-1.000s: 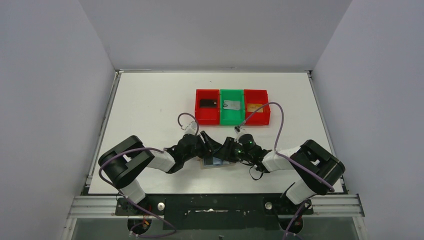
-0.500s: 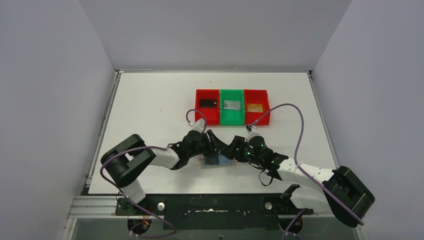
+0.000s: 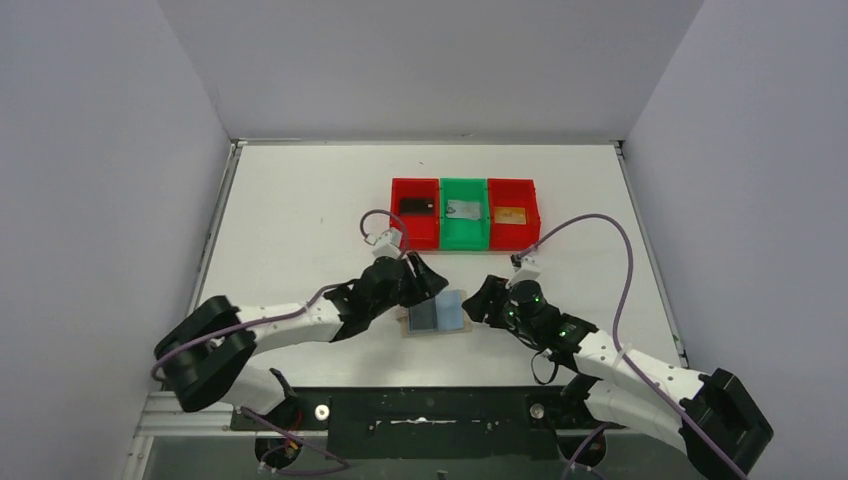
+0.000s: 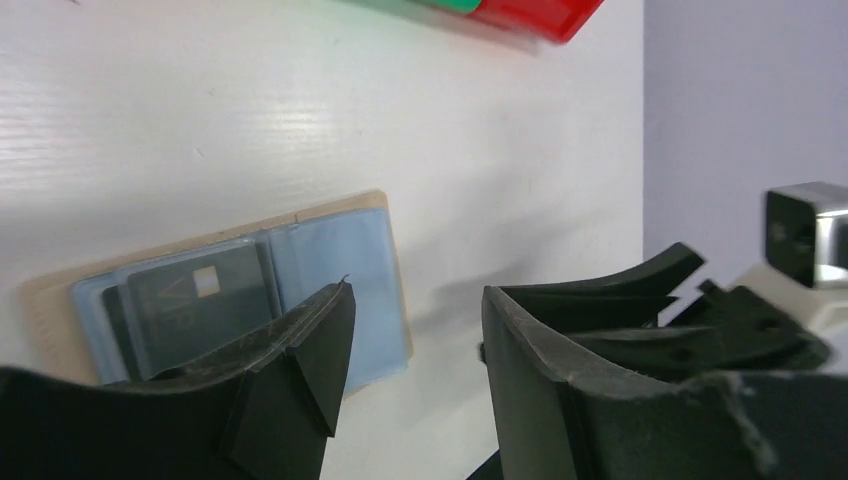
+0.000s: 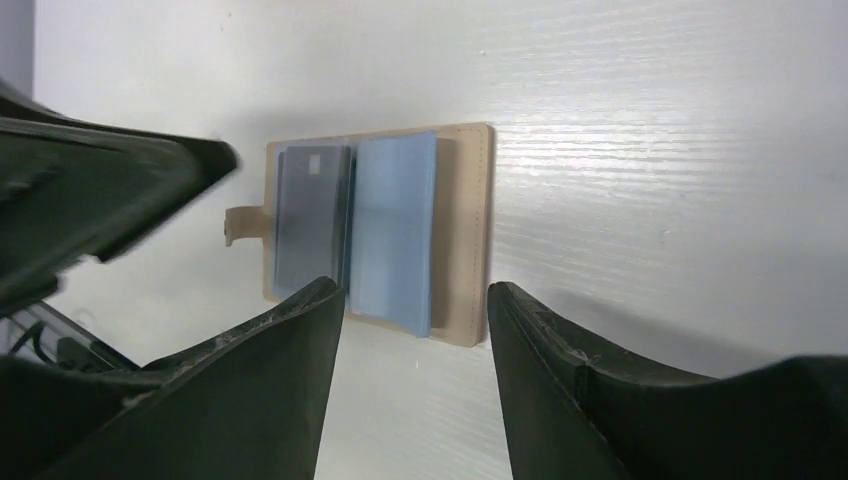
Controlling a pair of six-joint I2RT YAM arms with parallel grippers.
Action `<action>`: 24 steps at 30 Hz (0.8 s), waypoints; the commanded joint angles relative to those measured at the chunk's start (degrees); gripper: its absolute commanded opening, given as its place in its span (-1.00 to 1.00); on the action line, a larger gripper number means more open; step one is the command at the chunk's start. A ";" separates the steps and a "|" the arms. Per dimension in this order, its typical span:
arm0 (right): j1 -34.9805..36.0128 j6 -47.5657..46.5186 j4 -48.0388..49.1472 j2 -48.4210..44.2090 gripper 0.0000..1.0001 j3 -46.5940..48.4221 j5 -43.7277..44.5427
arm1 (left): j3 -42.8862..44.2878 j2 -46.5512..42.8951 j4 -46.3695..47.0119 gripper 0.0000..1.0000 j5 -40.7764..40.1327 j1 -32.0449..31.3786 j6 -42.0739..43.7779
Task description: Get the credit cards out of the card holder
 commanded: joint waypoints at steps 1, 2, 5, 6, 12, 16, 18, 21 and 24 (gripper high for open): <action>3.56 -5.05 -1.74 4.58 0.11 7.13 4.45 | -1.98 -13.24 -11.32 0.01 -14.60 -0.44 0.47; 4.97 -5.55 -2.72 6.11 0.11 8.74 5.61 | -3.17 -16.10 -12.94 0.03 -16.21 -0.43 -0.12; 10.15 -7.17 -4.92 10.83 0.15 13.59 10.58 | -6.36 -23.90 -16.80 0.08 -19.61 -0.29 -1.23; 11.38 -7.33 -5.75 12.93 0.16 15.15 11.84 | -7.19 -26.14 -18.30 0.09 -20.36 -0.23 -1.54; 14.23 -8.27 -9.56 26.03 0.17 23.56 14.44 | -9.27 -35.84 -27.64 0.11 -22.64 0.19 -2.11; 15.55 -8.75 -11.08 31.94 0.21 28.10 14.63 | -9.79 -39.59 -31.83 0.15 -23.32 0.37 -2.47; 16.07 -9.12 -12.09 34.49 0.22 30.12 14.43 | -9.95 -40.49 -33.09 0.17 -23.38 0.50 -2.40; 16.51 -9.30 -12.79 37.45 0.23 32.32 14.25 | -10.43 -41.50 -33.73 0.19 -23.47 0.61 -2.63; 16.81 -9.41 -13.05 39.55 0.25 33.80 14.38 | -10.85 -41.90 -33.02 0.20 -22.76 0.71 -2.56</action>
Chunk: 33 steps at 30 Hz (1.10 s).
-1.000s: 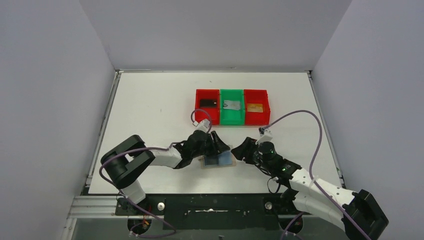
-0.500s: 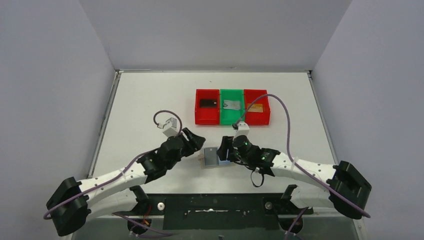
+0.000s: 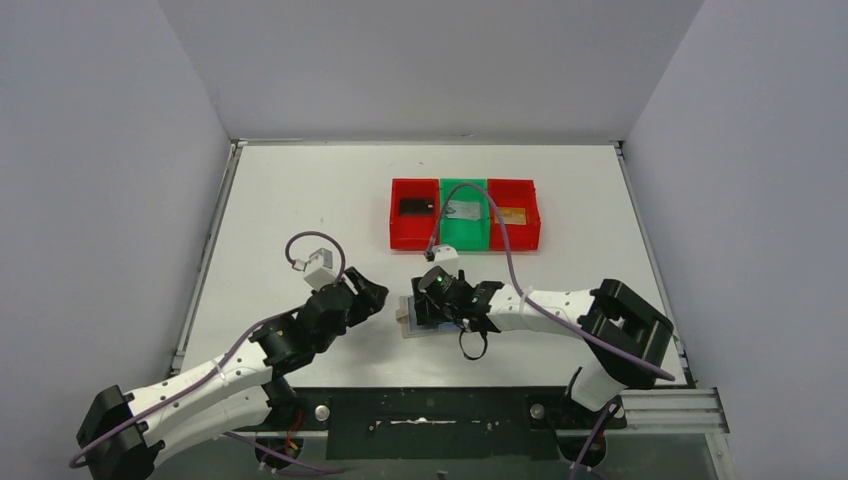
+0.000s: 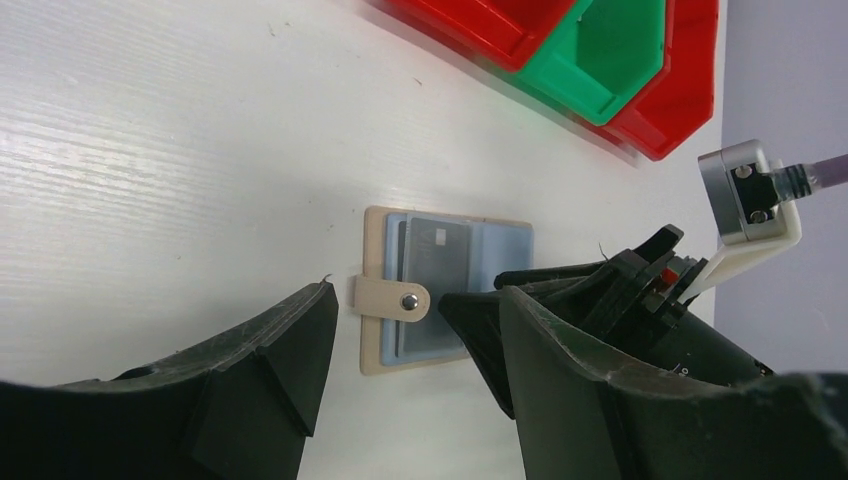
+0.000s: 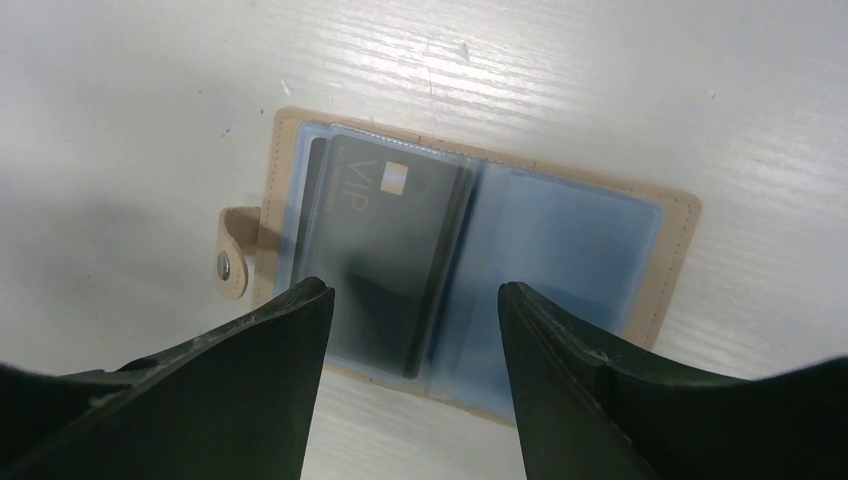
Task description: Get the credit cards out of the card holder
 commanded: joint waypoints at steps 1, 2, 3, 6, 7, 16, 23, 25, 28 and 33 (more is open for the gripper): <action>0.61 -0.96 -0.45 1.96 0.26 3.93 2.44 | -0.06 -0.97 -0.37 0.21 -0.97 0.47 -0.57; 0.66 -1.00 -0.79 2.76 0.26 4.51 2.39 | -0.10 -0.92 -0.37 0.21 -0.85 0.48 -0.49; 0.77 -1.00 -1.09 3.87 0.26 5.02 2.47 | -0.09 -0.79 -0.35 0.21 -0.82 0.48 -0.56; 1.08 -1.09 -1.20 5.71 0.28 5.77 2.33 | -0.27 -0.57 -0.06 0.22 -0.51 0.63 -0.61; 1.16 -1.09 -1.19 6.17 0.29 5.90 2.27 | -0.42 -0.56 0.16 0.22 -0.43 0.63 -0.69; 2.18 -0.16 -3.55 7.88 0.40 6.83 4.84 | -1.00 -0.99 0.42 0.22 0.11 0.92 -0.75; 2.72 -0.37 -5.29 10.52 0.40 8.81 5.66 | -1.25 -0.85 1.03 0.23 0.44 0.97 -0.97; 2.79 0.21 -5.65 11.37 0.37 8.64 6.41 | -1.18 -0.74 0.95 0.23 0.79 0.99 -1.05; 2.92 1.15 -5.84 11.93 0.23 7.81 7.13 | -1.03 -0.56 1.05 0.23 1.24 0.97 -0.91; 2.88 1.78 -4.95 10.73 -0.09 6.26 7.33 | -0.74 0.03 1.21 0.23 1.93 0.96 -0.62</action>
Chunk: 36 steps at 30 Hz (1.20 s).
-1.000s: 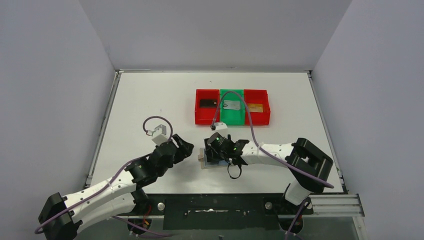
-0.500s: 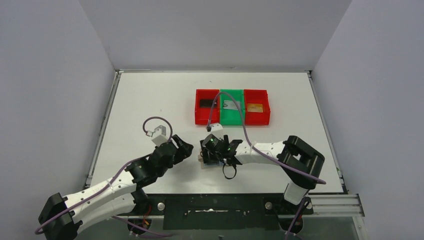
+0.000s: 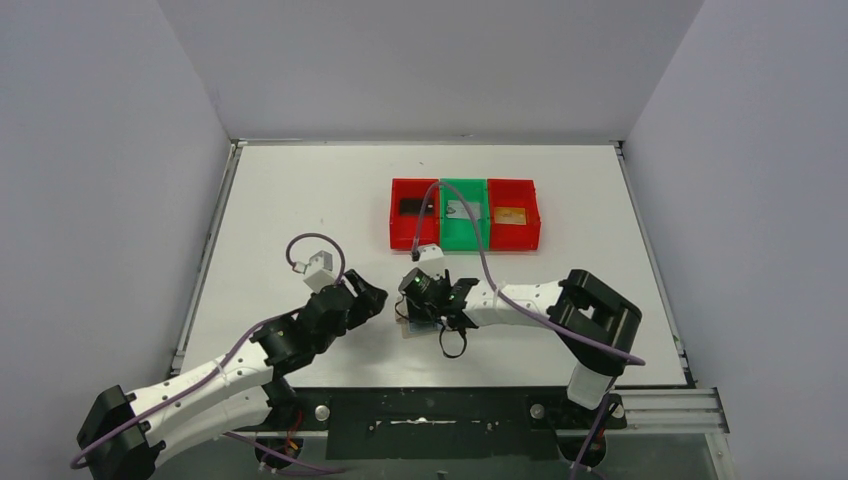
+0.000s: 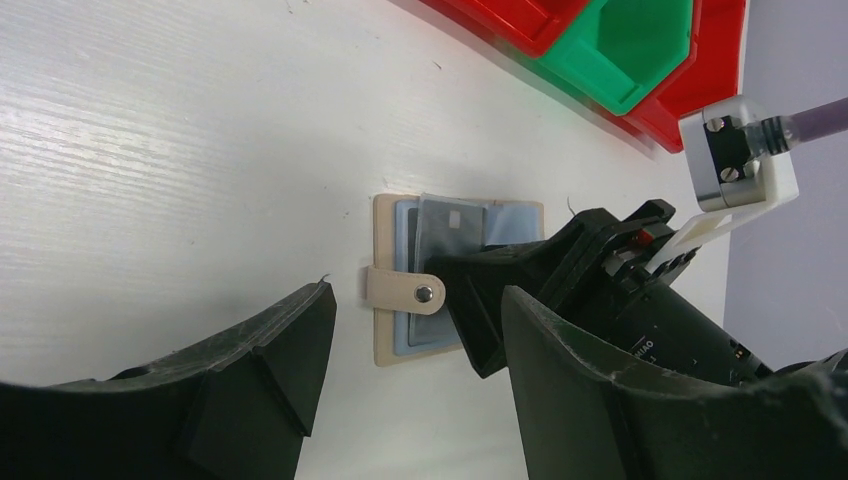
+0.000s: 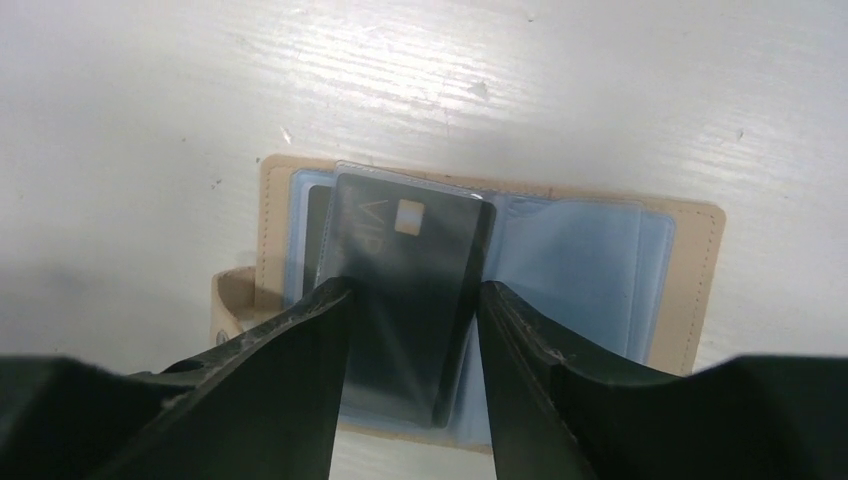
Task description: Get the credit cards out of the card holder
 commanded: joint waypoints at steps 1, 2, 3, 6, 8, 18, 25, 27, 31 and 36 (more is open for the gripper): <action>0.06 0.89 -1.13 0.62 -0.12 -2.32 1.63 | 0.55 0.30 2.31 0.22 0.77 0.25 0.38; -0.03 0.98 -0.86 0.22 -0.15 -2.61 1.62 | 0.59 0.46 2.39 0.23 0.96 0.26 0.39; -0.06 1.02 -0.53 -0.24 -0.19 -2.82 1.61 | 0.67 0.61 2.53 0.22 1.08 0.33 0.43; -0.68 1.09 1.66 -1.62 -0.36 -4.30 0.02 | 0.77 1.39 3.91 0.23 2.07 0.34 1.01; -1.60 1.06 3.83 -2.39 -0.48 -5.60 -2.27 | 0.85 2.24 5.17 0.23 3.25 0.35 1.76; -8.28 3.21 16.98 -7.12 -0.82 -15.67 -14.53 | 3.73 7.46 10.86 0.23 8.86 0.57 5.75; -12.44 5.78 24.41 -8.03 -0.89 -21.45 -20.88 | 6.80 12.61 16.11 0.23 14.62 0.56 8.56; -13.66 6.85 27.02 -7.99 -0.89 -23.06 -22.79 | 8.02 14.45 17.54 0.23 16.53 0.61 9.42; -16.65 9.19 33.30 -7.93 -0.95 -26.96 -26.86 | 10.31 18.28 18.31 0.24 18.37 0.49 9.97; -18.89 10.30 37.09 -8.00 -0.99 -30.14 -28.33 | 12.78 24.03 20.91 0.24 20.22 0.18 8.86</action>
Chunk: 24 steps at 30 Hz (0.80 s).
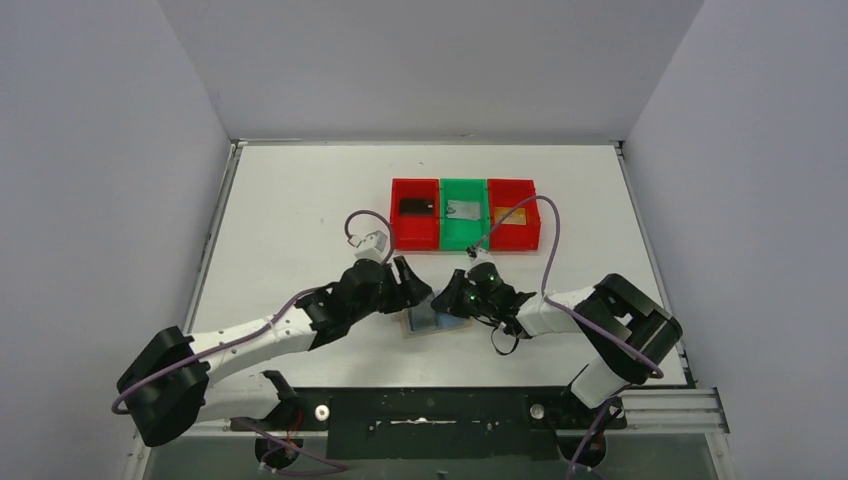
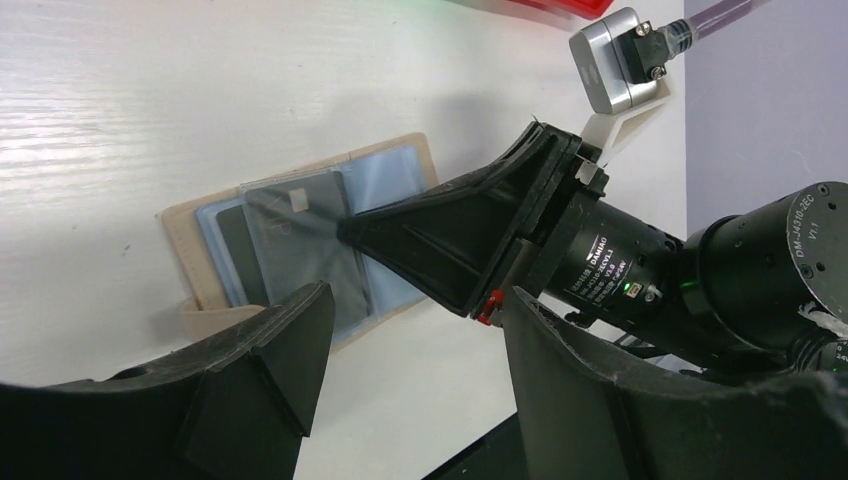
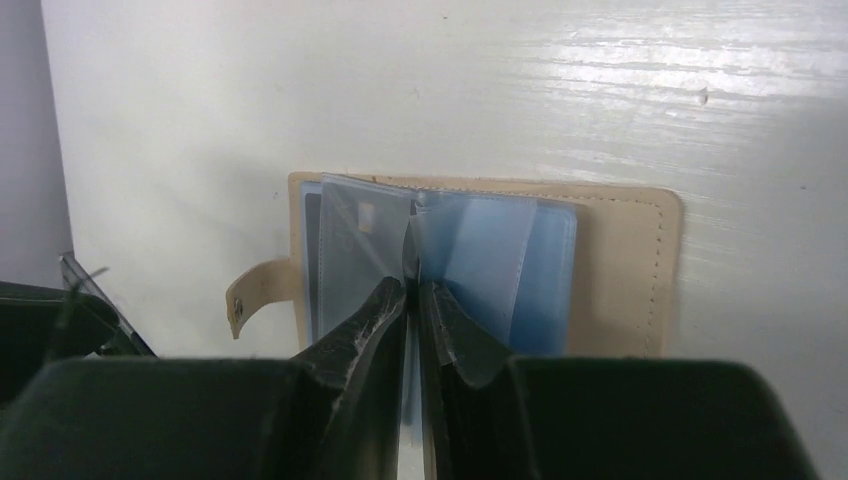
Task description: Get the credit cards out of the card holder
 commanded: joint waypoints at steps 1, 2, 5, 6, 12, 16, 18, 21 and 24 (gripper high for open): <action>-1.67 0.27 -1.12 0.98 -0.99 -3.43 -0.77 | 4.25 4.67 6.55 0.24 3.12 -0.36 -0.18; -1.92 0.27 -1.00 1.20 -0.99 -3.62 -0.91 | 4.58 5.98 7.16 0.24 3.26 -0.49 -0.76; -2.34 0.41 -0.06 1.54 -0.99 -4.32 -1.20 | 5.10 9.94 8.68 0.24 3.98 -0.96 -2.09; -2.53 0.50 0.26 1.54 -0.99 -4.69 -1.21 | 6.62 11.25 8.26 0.23 3.66 -1.10 -2.65; -3.21 1.05 1.48 1.54 -0.99 -5.75 -1.32 | 8.00 14.79 0.63 0.21 -6.22 -1.69 -8.61; -3.32 1.32 2.30 1.54 -0.99 -6.29 -1.64 | 7.71 16.05 -0.75 0.20 -7.76 -1.71 -9.16; -3.38 1.24 2.40 1.54 -0.99 -6.26 -1.81 | 7.93 17.21 -0.02 0.21 -7.34 -1.69 -8.70; -3.41 1.15 2.40 1.71 -0.99 -6.25 -1.98 | 7.59 18.92 1.81 0.21 -6.66 -1.69 -8.52; -3.39 1.15 2.40 1.81 -0.99 -6.12 -2.24 | 7.15 20.45 2.45 0.20 -6.88 -1.68 -9.14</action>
